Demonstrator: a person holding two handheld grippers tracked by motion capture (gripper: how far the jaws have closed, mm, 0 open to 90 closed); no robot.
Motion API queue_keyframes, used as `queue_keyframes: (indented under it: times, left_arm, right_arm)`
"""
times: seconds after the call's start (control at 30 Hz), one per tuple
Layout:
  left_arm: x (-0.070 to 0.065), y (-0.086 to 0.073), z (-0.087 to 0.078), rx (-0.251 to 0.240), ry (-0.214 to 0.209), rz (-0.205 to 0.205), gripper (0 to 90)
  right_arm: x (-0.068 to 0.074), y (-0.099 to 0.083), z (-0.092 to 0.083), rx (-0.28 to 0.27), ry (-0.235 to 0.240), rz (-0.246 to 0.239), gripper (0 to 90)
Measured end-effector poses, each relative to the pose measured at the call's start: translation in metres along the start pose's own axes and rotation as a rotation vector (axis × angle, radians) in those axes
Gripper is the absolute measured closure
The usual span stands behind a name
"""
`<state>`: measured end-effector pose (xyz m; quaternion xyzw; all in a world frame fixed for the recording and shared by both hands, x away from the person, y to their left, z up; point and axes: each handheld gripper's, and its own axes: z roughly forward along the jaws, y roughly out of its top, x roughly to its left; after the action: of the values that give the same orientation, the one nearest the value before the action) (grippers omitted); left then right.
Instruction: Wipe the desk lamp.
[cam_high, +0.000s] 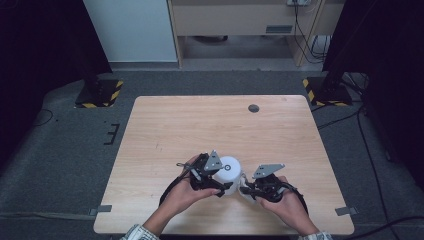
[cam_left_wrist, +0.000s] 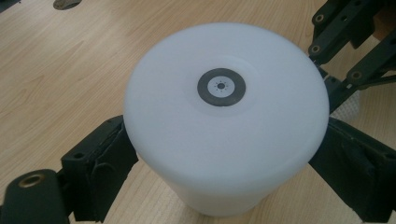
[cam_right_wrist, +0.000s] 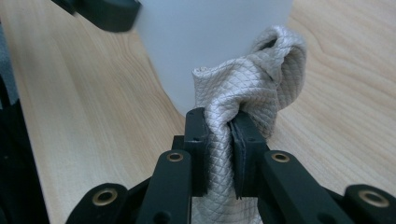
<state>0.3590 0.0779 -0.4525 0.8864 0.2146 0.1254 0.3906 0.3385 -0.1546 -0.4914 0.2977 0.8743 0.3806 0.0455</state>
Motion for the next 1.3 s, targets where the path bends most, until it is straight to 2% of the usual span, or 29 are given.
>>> queue_keyframes:
  times: [0.2,0.27,0.4,0.47,0.63,0.73,0.87,0.97,1.13,1.3]
  left_arm:
    - [0.0,0.0,0.0,-0.002,0.0,0.0,9.0]
    - [0.0,0.0,0.0,-0.003,0.0,0.0,8.9]
    - [0.0,0.0,0.0,-0.003,-0.001,-0.001,9.0]
    - [0.0,-0.001,0.0,-0.003,-0.001,-0.001,9.0]
    - [0.001,-0.001,0.0,-0.003,-0.003,0.0,9.0]
    - [0.003,0.001,-0.003,-0.03,-0.021,-0.026,8.9]
    - [0.004,0.007,-0.009,-0.066,-0.025,-0.028,9.2]
    - [0.007,0.015,-0.014,-0.112,-0.037,-0.037,10.6]
    - [0.012,0.02,-0.012,-0.119,-0.035,-0.051,16.0]
    - [0.022,0.021,-0.007,-0.117,-0.065,-0.108,20.6]
  right_arm:
    - [-0.009,-0.001,-0.001,-0.014,-0.032,0.042,78.8]
    - [-0.009,-0.001,-0.001,-0.014,-0.031,0.033,78.8]
    - [0.005,-0.001,0.001,-0.001,-0.001,-0.012,78.8]
    - [0.006,-0.001,0.0,-0.002,0.005,-0.017,78.8]
    - [0.015,0.001,-0.009,-0.039,0.033,-0.037,78.8]
    - [0.015,0.001,-0.012,-0.045,0.032,-0.041,78.7]
    - [0.012,0.0,-0.013,-0.044,0.031,-0.032,78.5]
    - [0.012,0.0,-0.014,-0.05,0.027,-0.032,78.4]
    - [0.012,-0.001,-0.014,-0.049,0.028,-0.029,78.3]
    - [0.012,0.0,-0.013,-0.052,0.033,-0.032,78.4]
